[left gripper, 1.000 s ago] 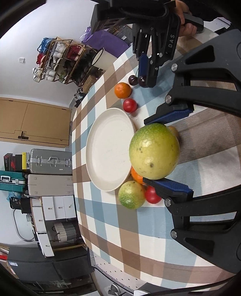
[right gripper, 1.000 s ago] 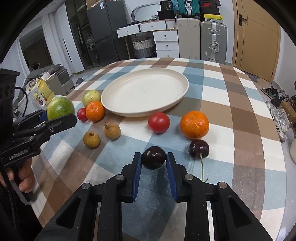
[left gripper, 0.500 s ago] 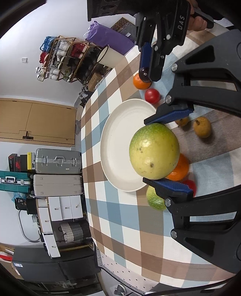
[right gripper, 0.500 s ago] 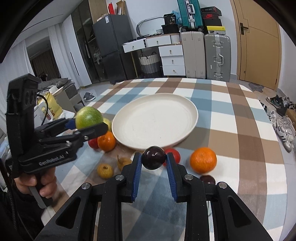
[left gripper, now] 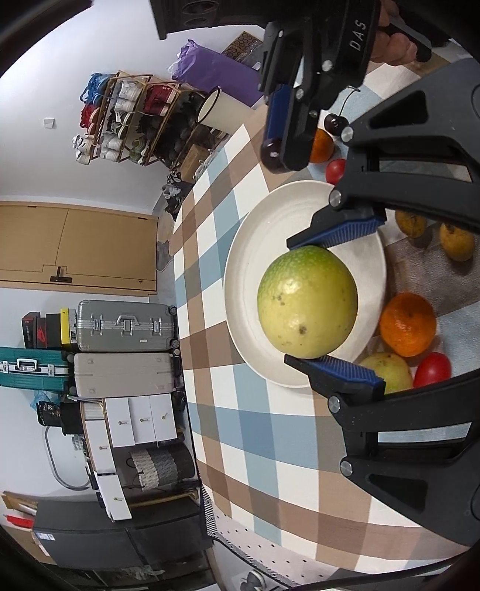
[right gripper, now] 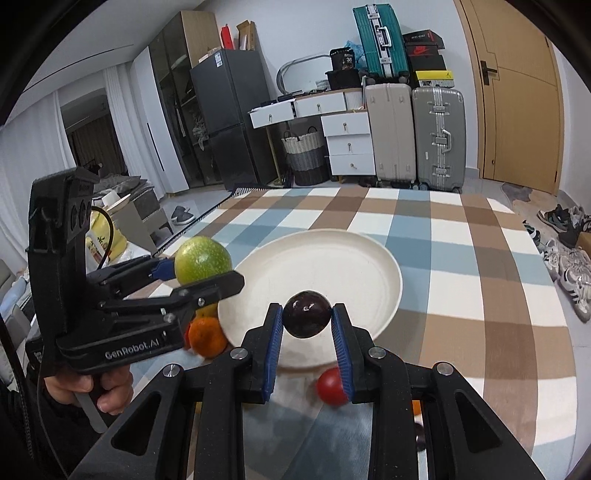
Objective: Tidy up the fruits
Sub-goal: 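Carry the pomelo and cherry with both grippers over the white plate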
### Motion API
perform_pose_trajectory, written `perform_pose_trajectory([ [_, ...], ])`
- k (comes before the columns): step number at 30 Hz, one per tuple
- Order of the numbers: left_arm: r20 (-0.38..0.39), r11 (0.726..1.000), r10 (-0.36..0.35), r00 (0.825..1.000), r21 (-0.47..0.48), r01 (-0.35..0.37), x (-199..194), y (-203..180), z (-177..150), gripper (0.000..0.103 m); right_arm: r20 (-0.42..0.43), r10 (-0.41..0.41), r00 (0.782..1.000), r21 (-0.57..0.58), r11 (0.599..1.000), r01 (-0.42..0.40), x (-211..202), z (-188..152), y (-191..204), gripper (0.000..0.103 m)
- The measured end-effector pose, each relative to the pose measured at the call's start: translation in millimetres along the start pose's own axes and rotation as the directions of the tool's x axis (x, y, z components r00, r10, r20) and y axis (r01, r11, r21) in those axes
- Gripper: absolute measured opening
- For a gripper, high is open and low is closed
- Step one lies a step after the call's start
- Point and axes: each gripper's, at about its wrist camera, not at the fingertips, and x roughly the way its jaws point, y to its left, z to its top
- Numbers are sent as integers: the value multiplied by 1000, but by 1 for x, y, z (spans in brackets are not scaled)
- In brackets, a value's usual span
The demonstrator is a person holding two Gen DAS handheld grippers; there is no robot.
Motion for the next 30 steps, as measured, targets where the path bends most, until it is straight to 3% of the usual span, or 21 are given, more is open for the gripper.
perform_pose_trajectory([
  [7,-17,1000,0,1000,-3,0,19,2,3,52,33,2,999,35,999,-3,18,8,-9,27],
  [30,-94,1000,0,996,-20,-2,53,7,-7,52,-31,-3,1000,73,997,5,58,-1,-22,27],
])
